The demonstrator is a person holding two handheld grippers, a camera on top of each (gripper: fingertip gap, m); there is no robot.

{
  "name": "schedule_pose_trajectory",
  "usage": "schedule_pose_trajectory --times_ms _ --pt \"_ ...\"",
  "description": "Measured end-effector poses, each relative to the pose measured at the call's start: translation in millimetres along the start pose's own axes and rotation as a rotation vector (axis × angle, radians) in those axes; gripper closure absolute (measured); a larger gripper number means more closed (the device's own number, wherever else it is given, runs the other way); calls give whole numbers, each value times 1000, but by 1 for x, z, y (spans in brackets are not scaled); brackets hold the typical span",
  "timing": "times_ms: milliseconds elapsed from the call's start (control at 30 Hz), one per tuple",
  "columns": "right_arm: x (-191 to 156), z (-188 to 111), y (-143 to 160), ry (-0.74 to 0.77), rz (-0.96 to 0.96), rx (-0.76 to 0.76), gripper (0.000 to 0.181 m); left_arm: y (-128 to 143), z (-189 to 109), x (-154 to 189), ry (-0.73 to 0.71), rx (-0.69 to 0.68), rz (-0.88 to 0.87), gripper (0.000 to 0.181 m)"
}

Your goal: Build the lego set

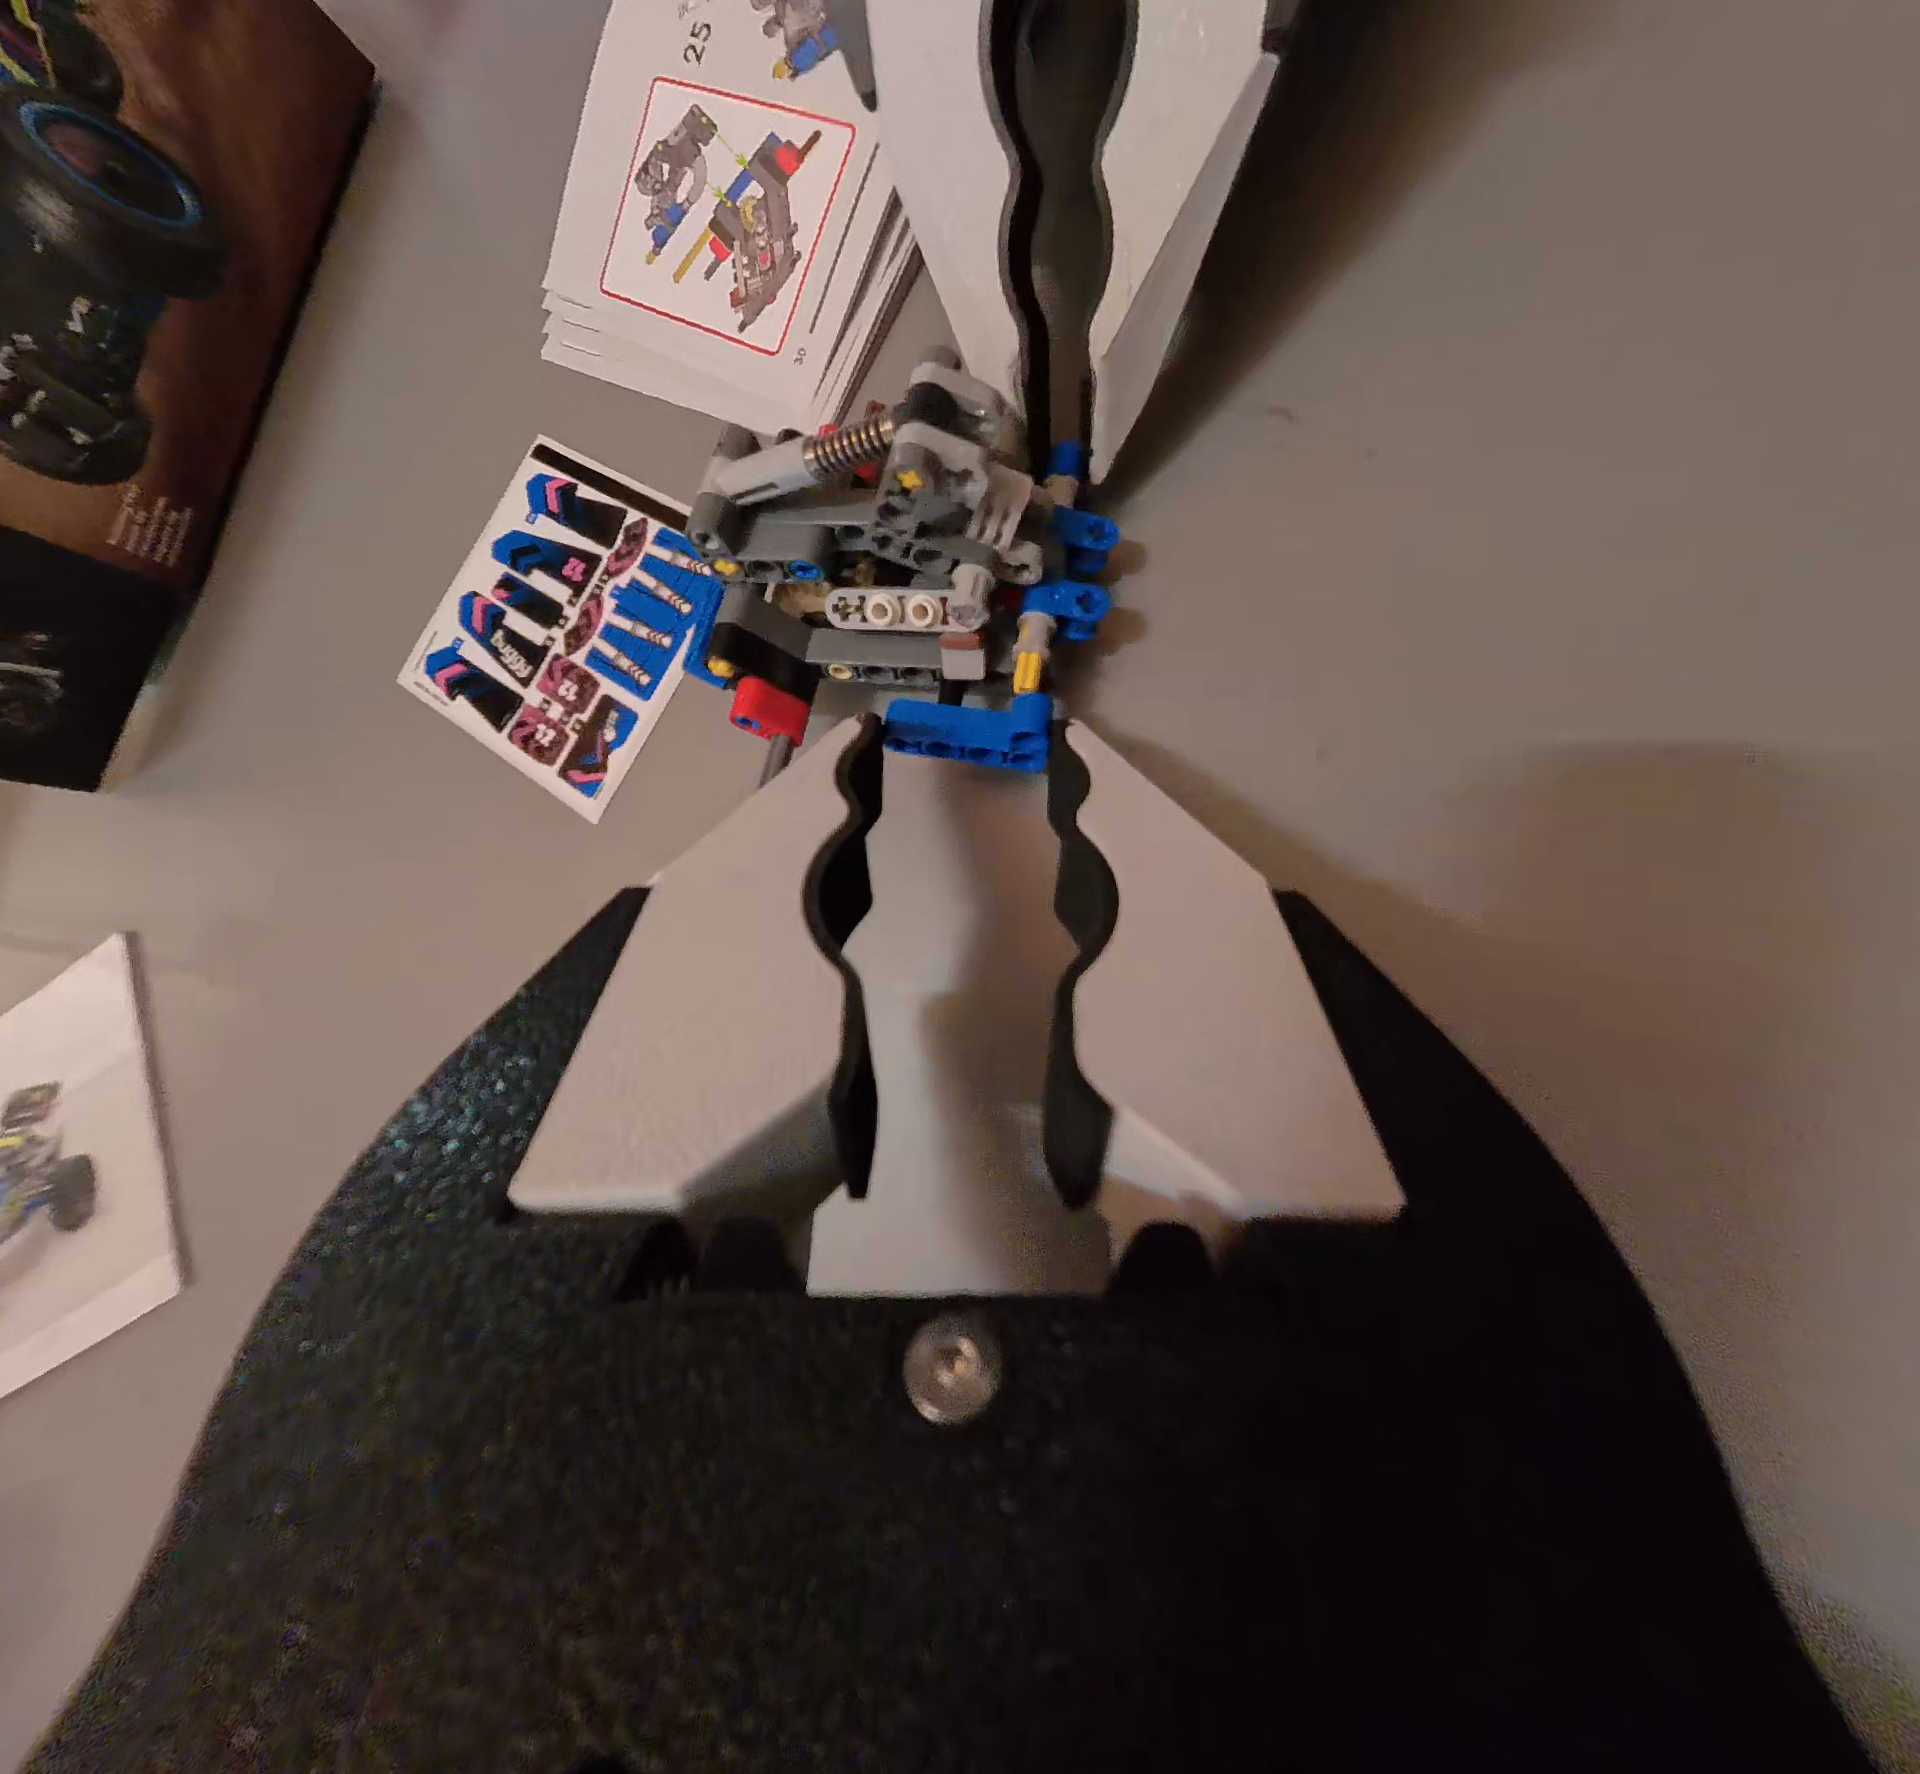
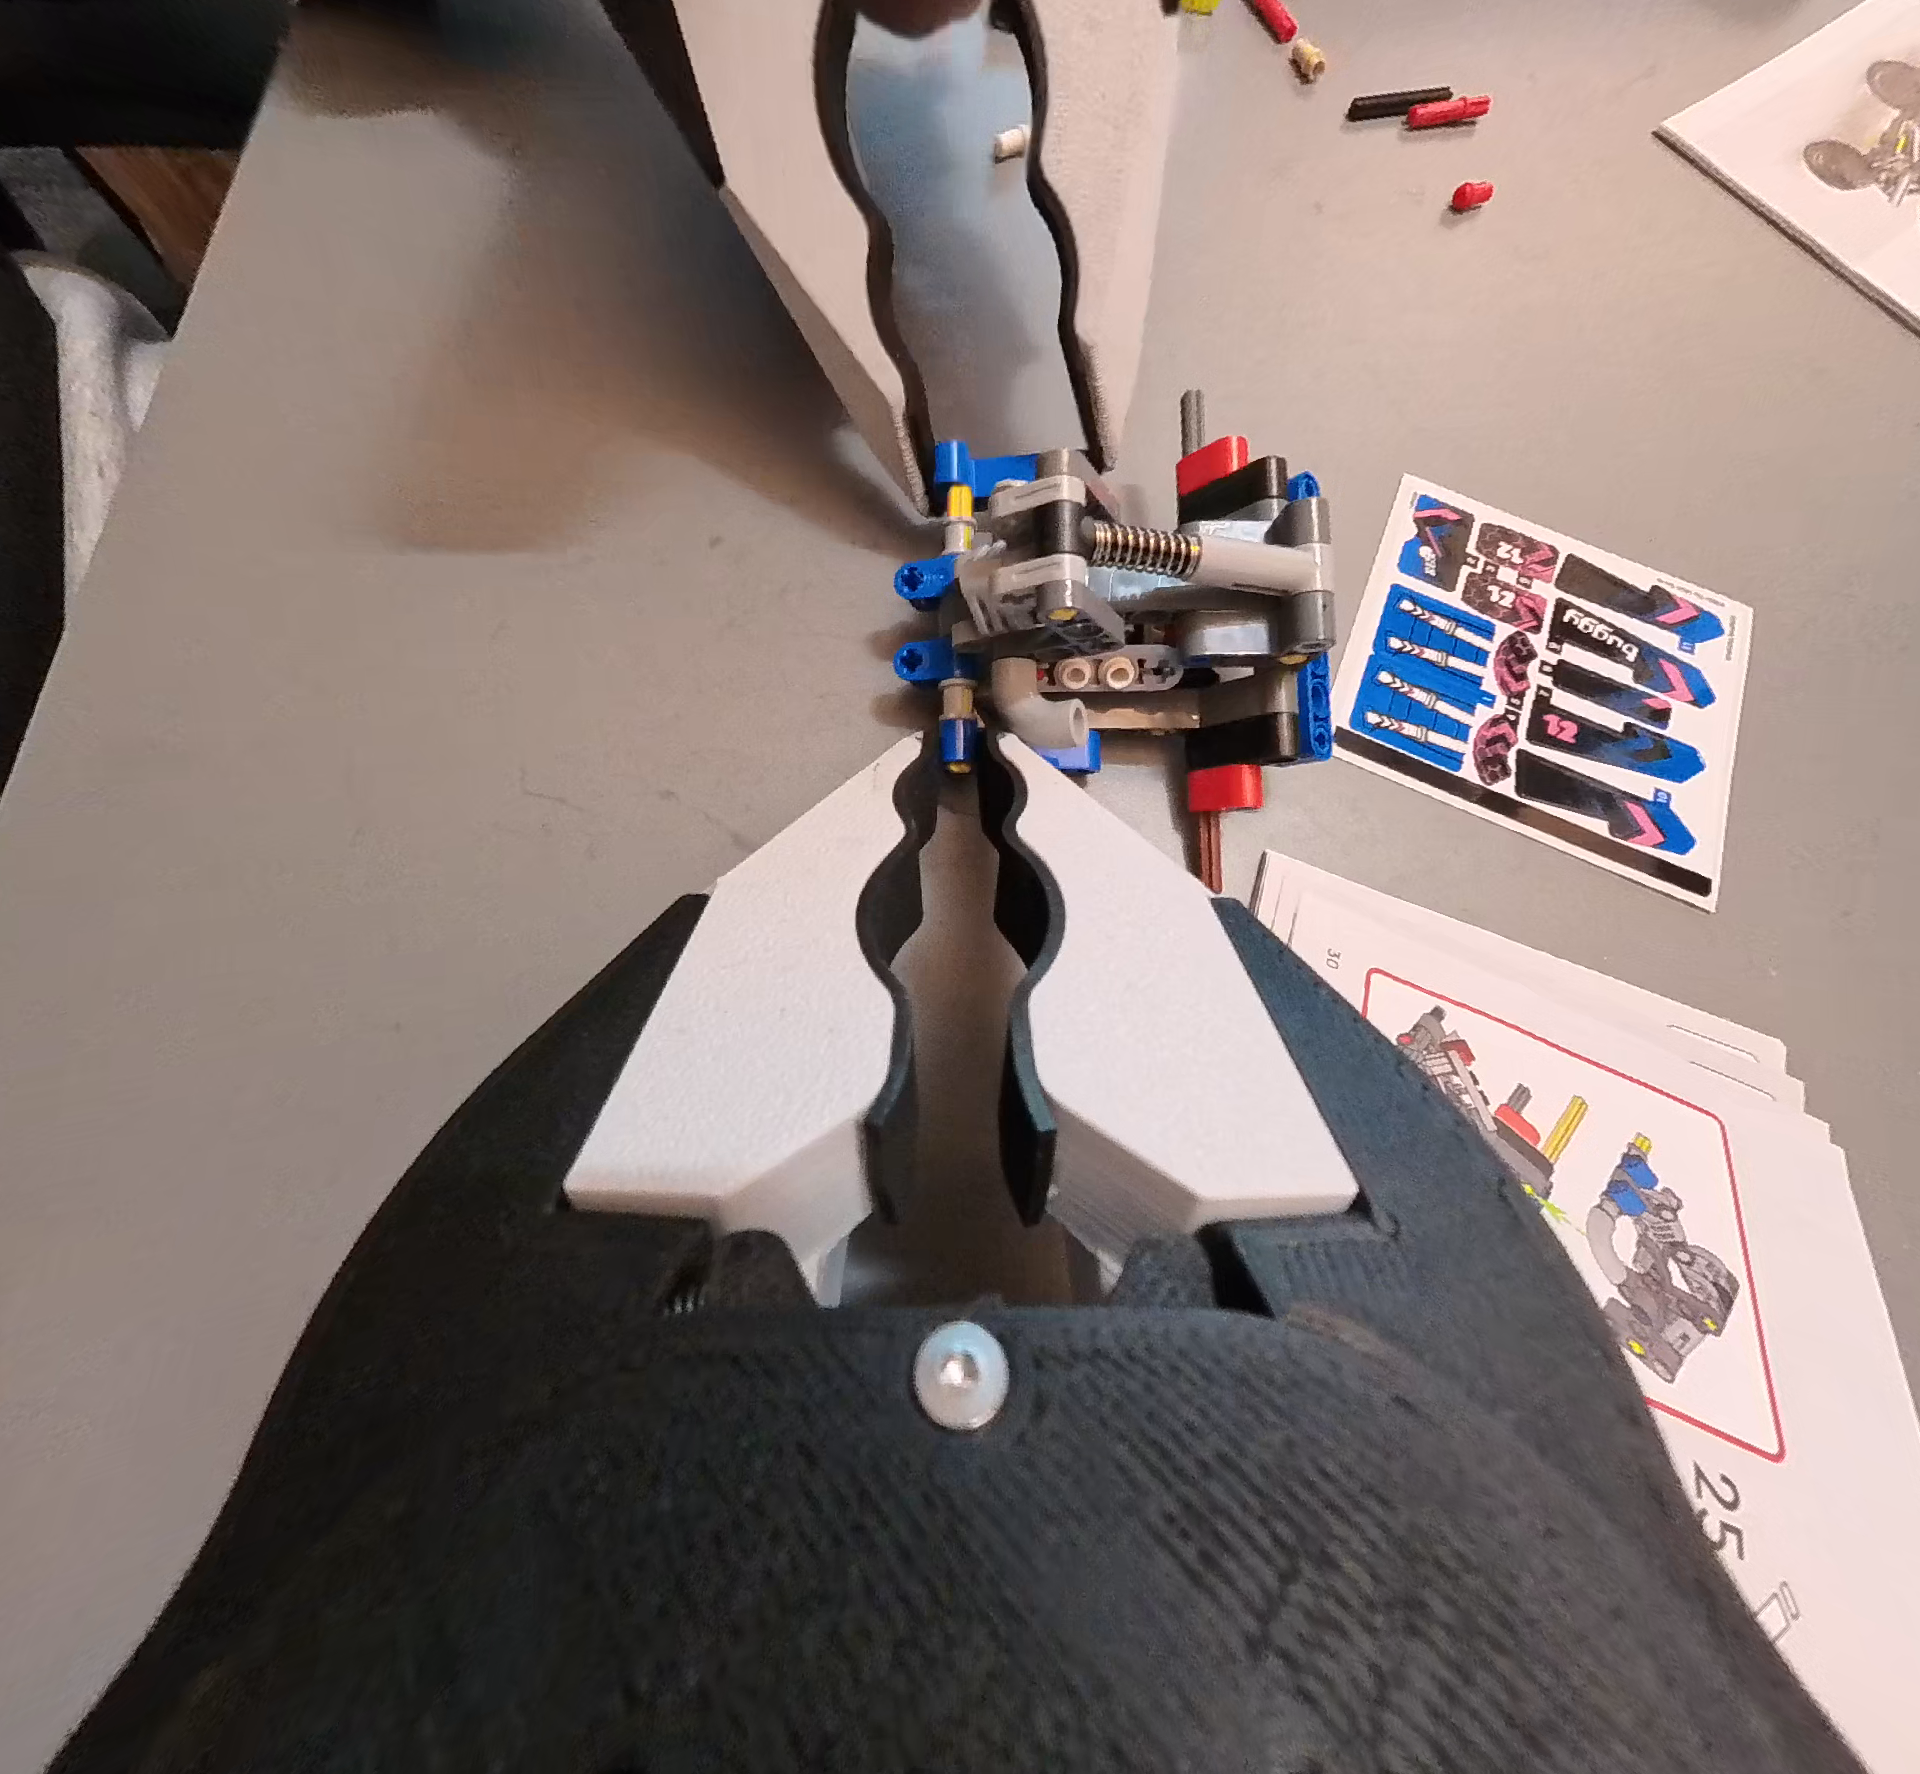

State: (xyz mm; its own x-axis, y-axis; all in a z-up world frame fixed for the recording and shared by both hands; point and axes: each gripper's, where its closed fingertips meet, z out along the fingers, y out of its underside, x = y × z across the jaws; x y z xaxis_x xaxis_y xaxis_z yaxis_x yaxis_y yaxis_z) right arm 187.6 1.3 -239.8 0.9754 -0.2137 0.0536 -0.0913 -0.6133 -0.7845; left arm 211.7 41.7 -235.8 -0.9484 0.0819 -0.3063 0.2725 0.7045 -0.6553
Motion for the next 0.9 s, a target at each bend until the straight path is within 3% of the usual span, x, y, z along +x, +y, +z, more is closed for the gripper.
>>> schedule_pose_trajectory --times_ms 33,133,367,900 --pt "0 0 0 -2 1 0 175 0 0 0 -5 -18 22 152" --pt "-1 0 0 -5 -8 1 175 0 1 -1 23 2 43 153" --pt "-1 0 -1 -11 -10 1 175 -2 2 0 174 157 -126 153" --pt "-1 1 -1 -24 9 2 175 -2 1 2 249 181 -172 152"
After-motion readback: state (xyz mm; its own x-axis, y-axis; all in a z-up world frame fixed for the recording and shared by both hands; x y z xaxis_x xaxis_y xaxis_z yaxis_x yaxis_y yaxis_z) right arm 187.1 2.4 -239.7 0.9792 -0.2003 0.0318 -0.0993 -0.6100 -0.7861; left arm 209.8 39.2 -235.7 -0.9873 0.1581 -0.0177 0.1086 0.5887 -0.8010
